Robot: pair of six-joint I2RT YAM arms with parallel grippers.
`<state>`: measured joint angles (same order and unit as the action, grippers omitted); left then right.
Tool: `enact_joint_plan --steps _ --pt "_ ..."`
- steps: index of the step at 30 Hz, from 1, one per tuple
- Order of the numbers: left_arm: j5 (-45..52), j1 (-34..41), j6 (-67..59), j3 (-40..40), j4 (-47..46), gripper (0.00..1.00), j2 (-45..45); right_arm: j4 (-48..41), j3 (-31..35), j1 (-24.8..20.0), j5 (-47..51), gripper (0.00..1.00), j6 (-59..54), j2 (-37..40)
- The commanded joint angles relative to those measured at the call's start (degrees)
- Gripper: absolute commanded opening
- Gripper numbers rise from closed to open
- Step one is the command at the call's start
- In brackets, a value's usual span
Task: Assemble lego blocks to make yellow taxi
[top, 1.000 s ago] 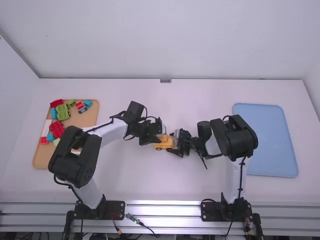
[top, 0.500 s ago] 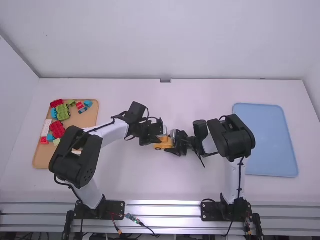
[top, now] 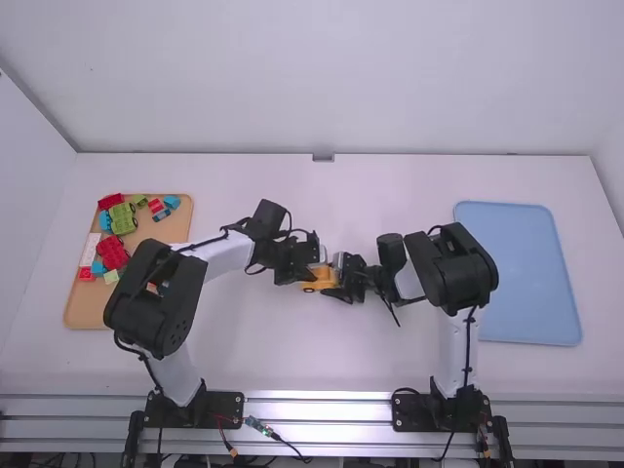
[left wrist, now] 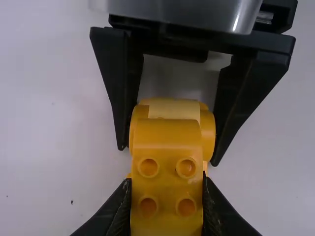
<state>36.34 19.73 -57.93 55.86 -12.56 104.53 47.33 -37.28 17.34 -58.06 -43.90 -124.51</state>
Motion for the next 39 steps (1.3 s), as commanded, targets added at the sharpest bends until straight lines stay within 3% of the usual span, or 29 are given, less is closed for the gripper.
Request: enact_joint_plan --steps 1,16,25,39 --pt "-0.83 0.17 -0.59 -0.15 -0.55 0.02 1.62 -0.24 -0.63 -0.15 -0.66 0.64 -0.09 -1.07" --pt "1.75 0.83 -4.52 -0.24 -1.99 0.02 1.62 -0.15 -0.66 -0.13 -0.66 0.65 -0.09 -1.07" --pt "-5.92 5.75 -1.73 0.74 -1.99 0.02 1.62 -0.2 -0.63 -0.13 -0.63 0.65 -0.07 -1.07" --pt "-10.43 5.7 1.09 1.62 -3.98 0.02 1.62 -0.24 -0.59 -0.11 -0.63 0.65 -0.07 -1.07"
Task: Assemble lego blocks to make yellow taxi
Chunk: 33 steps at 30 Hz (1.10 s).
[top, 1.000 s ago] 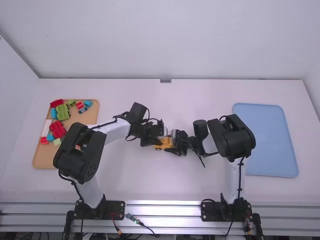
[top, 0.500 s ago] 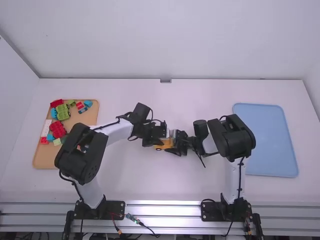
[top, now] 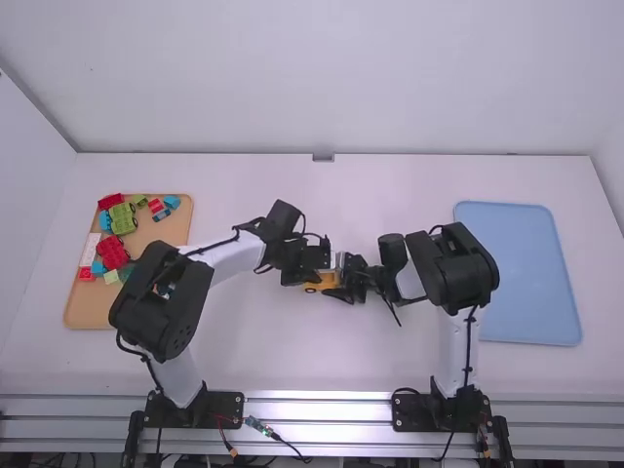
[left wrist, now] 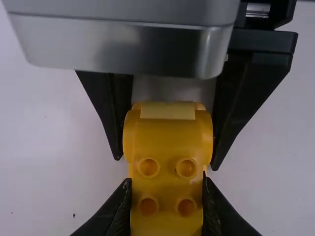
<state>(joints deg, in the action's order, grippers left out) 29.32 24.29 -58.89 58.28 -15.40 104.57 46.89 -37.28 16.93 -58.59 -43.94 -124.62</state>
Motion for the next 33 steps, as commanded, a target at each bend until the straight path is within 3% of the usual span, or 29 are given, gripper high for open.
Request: enact_joint_plan --steps 1,33 --pt "-3.21 1.11 2.08 -0.81 -1.2 0.02 1.57 0.22 -0.59 0.35 -0.11 0.65 -0.02 -0.96" --pt "-8.41 4.57 4.04 -1.68 -3.45 0.02 1.57 0.17 -0.59 0.37 0.07 0.65 0.17 -0.96"
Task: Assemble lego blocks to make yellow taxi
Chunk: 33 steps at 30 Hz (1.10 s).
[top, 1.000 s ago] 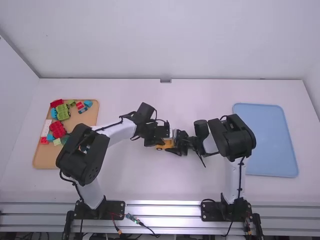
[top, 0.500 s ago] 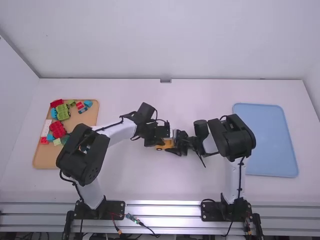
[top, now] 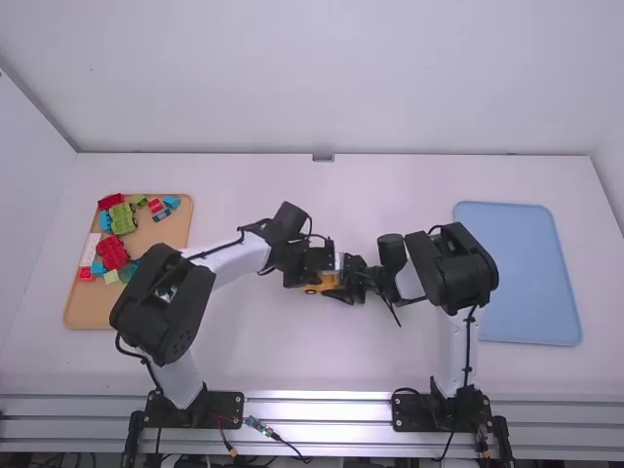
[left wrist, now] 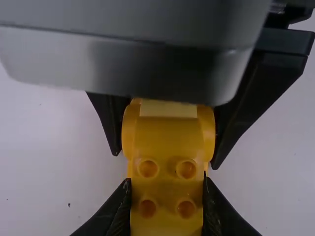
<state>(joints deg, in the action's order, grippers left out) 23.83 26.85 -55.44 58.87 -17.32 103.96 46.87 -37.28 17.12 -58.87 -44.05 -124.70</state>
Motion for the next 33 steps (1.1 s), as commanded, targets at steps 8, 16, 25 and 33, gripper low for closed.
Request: enact_joint_plan --steps 8,16,25,33 --pt "-2.97 1.99 0.59 -2.32 -0.44 0.02 2.19 0.2 -0.59 0.17 0.37 0.64 0.31 -0.87" --pt "-2.29 1.99 0.57 -2.14 0.35 0.1 2.19 0.17 -0.59 0.11 0.37 0.65 0.31 -0.87" --pt "-2.25 1.44 0.61 -2.14 1.25 0.38 2.12 0.15 -0.59 0.13 0.37 0.65 0.31 -0.87" --pt "0.55 0.07 0.57 -2.14 1.4 0.61 1.2 -1.99 -1.14 0.09 1.42 0.65 0.09 -0.87"
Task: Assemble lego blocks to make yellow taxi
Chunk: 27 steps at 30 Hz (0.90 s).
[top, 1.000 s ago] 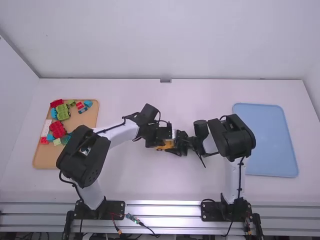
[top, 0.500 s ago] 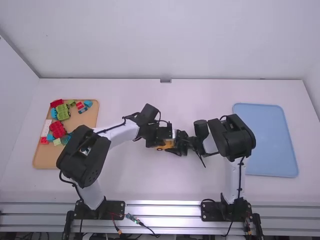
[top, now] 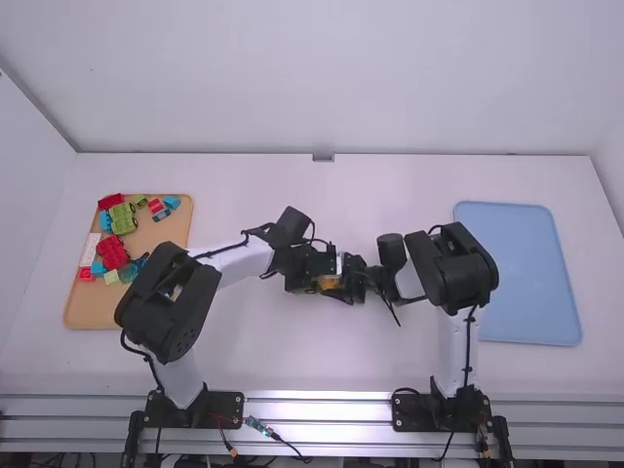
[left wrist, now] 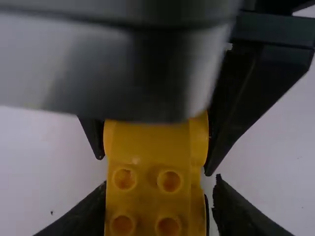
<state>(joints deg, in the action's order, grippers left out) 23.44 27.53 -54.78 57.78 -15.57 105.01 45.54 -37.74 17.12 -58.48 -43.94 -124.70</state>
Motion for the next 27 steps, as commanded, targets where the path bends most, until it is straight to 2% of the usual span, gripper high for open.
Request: enact_joint_plan --steps 1,7,14,17,19,20,21,23,25,27 --pt "1.25 -0.98 -0.07 -1.05 -0.22 0.62 -0.24 -0.9 -0.81 0.15 1.11 0.65 -0.04 -0.87" --pt "2.14 -2.99 -0.02 -1.05 -0.48 0.64 -2.91 -1.01 -0.9 0.09 1.07 0.65 -0.02 -0.87" --pt "13.25 -8.76 -3.74 -1.05 -0.94 0.7 -4.98 -1.03 -0.87 0.15 1.07 0.65 0.0 -0.87" --pt "15.98 -11.67 -4.44 -1.07 -2.25 0.69 -5.03 -1.01 -0.87 0.15 1.03 0.65 -0.04 -0.87" --pt "18.73 -13.53 -7.76 -1.07 -4.39 0.74 -5.03 -0.81 -0.9 0.13 1.05 0.66 0.0 -0.87" --pt "20.22 -14.51 -9.44 -1.11 -5.4 0.77 -5.03 -0.81 -0.87 0.2 1.03 0.68 -0.04 -0.87" --pt "24.94 -17.44 -13.9 -1.29 -7.93 0.99 -5.03 -0.68 -0.87 0.22 1.03 0.73 -0.02 -0.87" --pt "28.22 -19.8 -16.72 -1.7 -9.18 0.99 -5.03 -0.57 -0.87 0.2 1.01 0.77 -0.02 -0.87" --pt "31.89 -23.74 -19.52 -2.51 -10.25 0.99 -5.03 -0.63 -1.09 0.24 0.94 0.92 0.0 -0.87" --pt "33.62 -26.21 -20.74 -3.06 -10.88 0.99 -5.03 -1.05 -1.46 0.22 0.42 0.98 0.13 -0.87"
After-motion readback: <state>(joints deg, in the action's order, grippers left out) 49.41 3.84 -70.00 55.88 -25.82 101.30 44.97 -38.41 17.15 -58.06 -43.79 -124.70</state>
